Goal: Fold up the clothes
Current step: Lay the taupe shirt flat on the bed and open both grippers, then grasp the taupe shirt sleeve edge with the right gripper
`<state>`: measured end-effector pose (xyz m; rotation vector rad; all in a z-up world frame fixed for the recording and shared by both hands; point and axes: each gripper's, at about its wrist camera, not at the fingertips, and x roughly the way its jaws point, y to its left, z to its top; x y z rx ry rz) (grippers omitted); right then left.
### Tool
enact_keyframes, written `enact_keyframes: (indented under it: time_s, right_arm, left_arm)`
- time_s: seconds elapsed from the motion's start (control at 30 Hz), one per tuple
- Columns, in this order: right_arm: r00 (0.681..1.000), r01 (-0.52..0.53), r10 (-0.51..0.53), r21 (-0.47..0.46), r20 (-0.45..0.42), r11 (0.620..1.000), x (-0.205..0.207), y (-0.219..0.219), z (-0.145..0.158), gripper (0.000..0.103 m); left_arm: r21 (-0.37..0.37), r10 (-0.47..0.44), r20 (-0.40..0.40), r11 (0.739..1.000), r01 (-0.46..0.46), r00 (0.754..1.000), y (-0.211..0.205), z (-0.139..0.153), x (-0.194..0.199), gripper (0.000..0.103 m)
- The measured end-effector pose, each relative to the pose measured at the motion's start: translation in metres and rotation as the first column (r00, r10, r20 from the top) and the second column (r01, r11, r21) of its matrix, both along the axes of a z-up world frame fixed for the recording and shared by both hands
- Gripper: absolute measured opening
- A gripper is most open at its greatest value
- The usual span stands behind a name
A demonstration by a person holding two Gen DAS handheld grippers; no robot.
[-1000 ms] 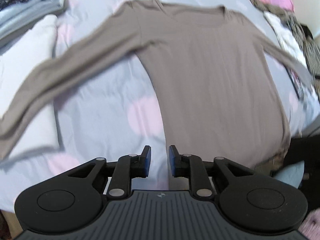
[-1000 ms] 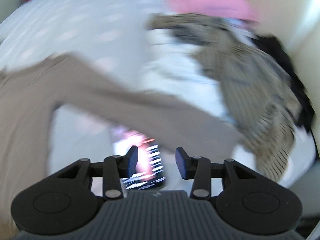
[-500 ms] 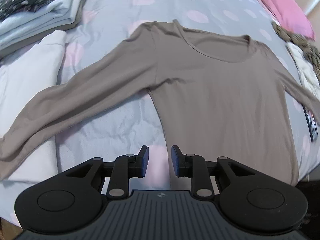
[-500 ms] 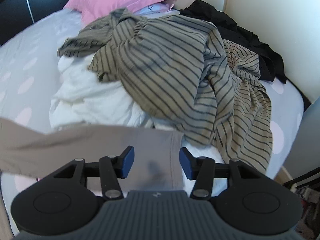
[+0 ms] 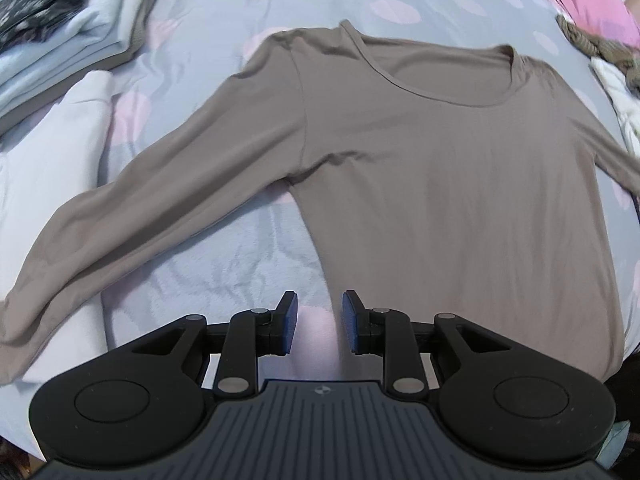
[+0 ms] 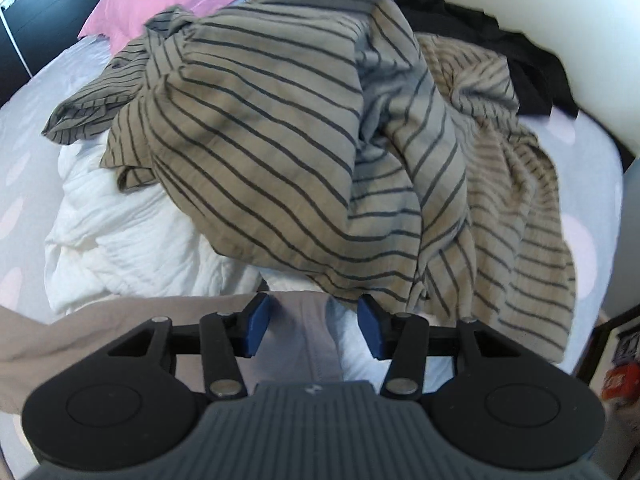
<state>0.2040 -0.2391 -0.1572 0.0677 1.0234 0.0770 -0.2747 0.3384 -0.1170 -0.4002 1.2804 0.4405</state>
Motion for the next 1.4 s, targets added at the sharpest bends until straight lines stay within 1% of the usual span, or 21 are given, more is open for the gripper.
enact_keyframes:
  time_s: [0.13, 0.17, 0.23, 0.37, 0.47, 0.5, 0.57, 0.67, 0.7, 0.77, 0.9, 1.0, 1.1, 1.2, 1.33, 1.4]
  right_arm:
    - [0.999, 0.007, -0.004, 0.074, -0.039, 0.997, 0.005, -0.007, -0.012, 0.047]
    - [0.999, 0.0, 0.003, 0.069, -0.035, 0.998, 0.004, -0.007, -0.013, 0.044]
    - [0.999, -0.026, 0.028, 0.076, -0.026, 0.997, 0.004, -0.006, -0.01, 0.01]
    - [1.0, -0.014, 0.013, 0.113, 0.013, 0.994, -0.005, -0.005, 0.004, 0.01]
    - [0.999, 0.002, -0.009, 0.161, 0.046, 0.987, -0.014, -0.002, 0.024, 0.01]
    - [0.998, 0.002, -0.011, 0.16, 0.056, 0.987, -0.017, 0.001, 0.032, 0.01]
    - [0.997, 0.006, -0.016, 0.131, 0.074, 0.991, -0.024, 0.01, 0.047, 0.01]
    - [0.993, -0.016, 0.015, 0.01, 0.118, 1.0, -0.036, 0.031, 0.068, 0.008]
    - [0.991, -0.024, 0.027, -0.029, 0.133, 0.999, -0.041, 0.037, 0.075, 0.004]
    - [0.985, -0.051, 0.058, -0.048, 0.16, 0.998, -0.051, 0.043, 0.085, 0.004]
    - [0.972, -0.119, 0.12, -0.017, 0.201, 0.993, -0.071, 0.061, 0.106, 0.004]
    - [0.95, -0.209, 0.202, 0.005, 0.239, 0.978, -0.088, 0.095, 0.129, 0.004]
    - [0.919, -0.298, 0.28, 0.024, 0.278, 0.954, -0.105, 0.128, 0.152, 0.004]
    - [0.879, -0.386, 0.355, 0.038, 0.319, 0.922, -0.122, 0.162, 0.175, 0.004]
    - [0.814, -0.497, 0.445, 0.051, 0.373, 0.866, -0.145, 0.206, 0.205, 0.004]
    - [0.79, -0.535, 0.478, 0.049, 0.383, 0.844, -0.153, 0.232, 0.215, 0.004]
  left_arm:
    - [-0.025, -0.006, -0.006, 1.0, 0.006, 1.0, -0.001, -0.004, 0.005, 0.023]
    - [-0.026, -0.007, -0.008, 1.0, 0.007, 1.0, -0.001, -0.005, 0.006, 0.023]
    - [-0.023, -0.008, -0.009, 1.0, 0.008, 1.0, -0.001, -0.004, 0.006, 0.023]
    - [-0.023, -0.001, 0.001, 1.0, 0.001, 1.0, 0.0, -0.001, 0.005, 0.023]
    - [-0.016, 0.004, 0.012, 1.0, -0.003, 1.0, 0.0, 0.003, 0.004, 0.023]
    - [-0.011, 0.004, 0.017, 1.0, -0.004, 1.0, 0.0, 0.005, 0.004, 0.023]
    - [-0.002, 0.004, 0.028, 1.0, -0.004, 1.0, 0.0, 0.009, 0.004, 0.023]
    - [0.002, 0.0, 0.059, 1.0, 0.0, 0.998, -0.001, 0.017, 0.003, 0.023]
    - [0.002, -0.003, 0.069, 1.0, 0.003, 0.998, -0.002, 0.02, 0.003, 0.023]
    - [0.006, -0.009, 0.088, 1.0, 0.008, 0.996, -0.003, 0.025, 0.002, 0.023]
    - [0.017, -0.022, 0.122, 1.0, 0.02, 0.992, -0.006, 0.036, 0.001, 0.023]
    - [0.027, -0.028, 0.146, 0.999, 0.025, 0.989, -0.007, 0.043, 0.0, 0.023]
    - [0.037, -0.031, 0.176, 0.999, 0.024, 0.984, -0.007, 0.052, 0.0, 0.023]
    - [0.045, -0.027, 0.205, 0.999, 0.018, 0.978, -0.006, 0.06, 0.0, 0.023]
    - [0.049, -0.013, 0.232, 0.999, 0.002, 0.973, -0.002, 0.067, -0.003, 0.023]
    - [0.054, -0.008, 0.237, 0.999, -0.005, 0.971, 0.001, 0.069, -0.005, 0.023]
